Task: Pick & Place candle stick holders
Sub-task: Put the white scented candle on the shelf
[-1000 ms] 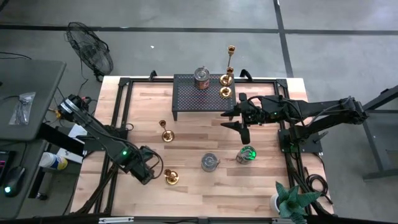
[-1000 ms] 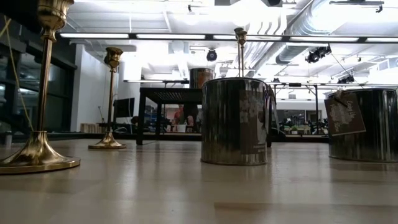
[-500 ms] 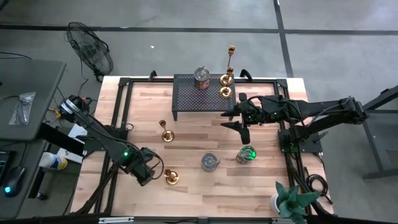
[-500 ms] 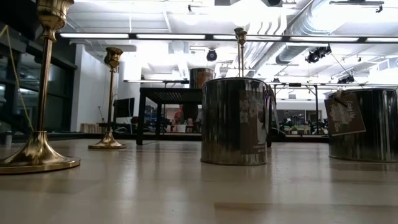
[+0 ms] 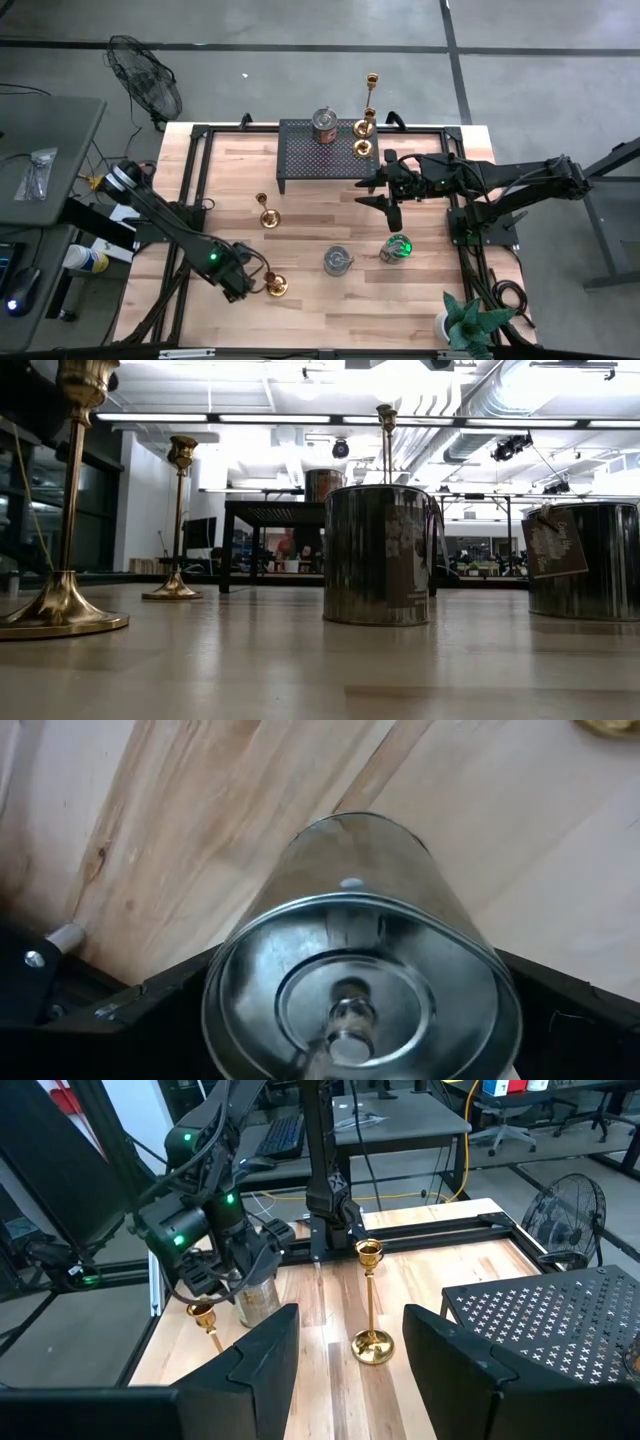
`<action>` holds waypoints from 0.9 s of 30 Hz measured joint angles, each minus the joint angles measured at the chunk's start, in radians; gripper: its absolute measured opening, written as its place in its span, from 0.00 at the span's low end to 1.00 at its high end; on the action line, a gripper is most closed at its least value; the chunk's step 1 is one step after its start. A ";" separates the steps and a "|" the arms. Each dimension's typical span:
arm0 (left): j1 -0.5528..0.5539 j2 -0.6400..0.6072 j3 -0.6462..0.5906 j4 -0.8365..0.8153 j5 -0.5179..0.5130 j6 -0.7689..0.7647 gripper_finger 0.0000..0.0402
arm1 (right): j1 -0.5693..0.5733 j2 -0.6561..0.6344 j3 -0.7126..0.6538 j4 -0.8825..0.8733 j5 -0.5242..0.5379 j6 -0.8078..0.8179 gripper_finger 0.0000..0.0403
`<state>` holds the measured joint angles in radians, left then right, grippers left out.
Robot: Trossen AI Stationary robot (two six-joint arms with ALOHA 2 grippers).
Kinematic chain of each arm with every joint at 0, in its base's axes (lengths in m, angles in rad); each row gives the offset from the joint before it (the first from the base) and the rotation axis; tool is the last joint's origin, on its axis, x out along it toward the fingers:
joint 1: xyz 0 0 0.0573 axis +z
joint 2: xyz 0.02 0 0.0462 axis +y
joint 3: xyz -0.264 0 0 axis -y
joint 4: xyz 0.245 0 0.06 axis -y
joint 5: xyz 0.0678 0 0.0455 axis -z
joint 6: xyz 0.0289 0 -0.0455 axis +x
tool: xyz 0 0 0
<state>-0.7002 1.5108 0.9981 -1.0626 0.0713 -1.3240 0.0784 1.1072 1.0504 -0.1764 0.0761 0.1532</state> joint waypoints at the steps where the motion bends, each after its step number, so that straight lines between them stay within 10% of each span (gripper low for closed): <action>1: 0.000 0.007 0.000 0.003 0.005 0.009 0.97 | 0.000 0.000 0.000 0.000 0.000 0.000 0.43; 27: 0.000 0.026 0.000 0.018 0.019 0.044 0.97 | 0.000 0.000 0.000 0.000 0.000 0.000 0.43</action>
<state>-0.7002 1.5364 0.9981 -1.0451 0.0907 -1.2800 0.0785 1.1072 1.0504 -0.1763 0.0757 0.1532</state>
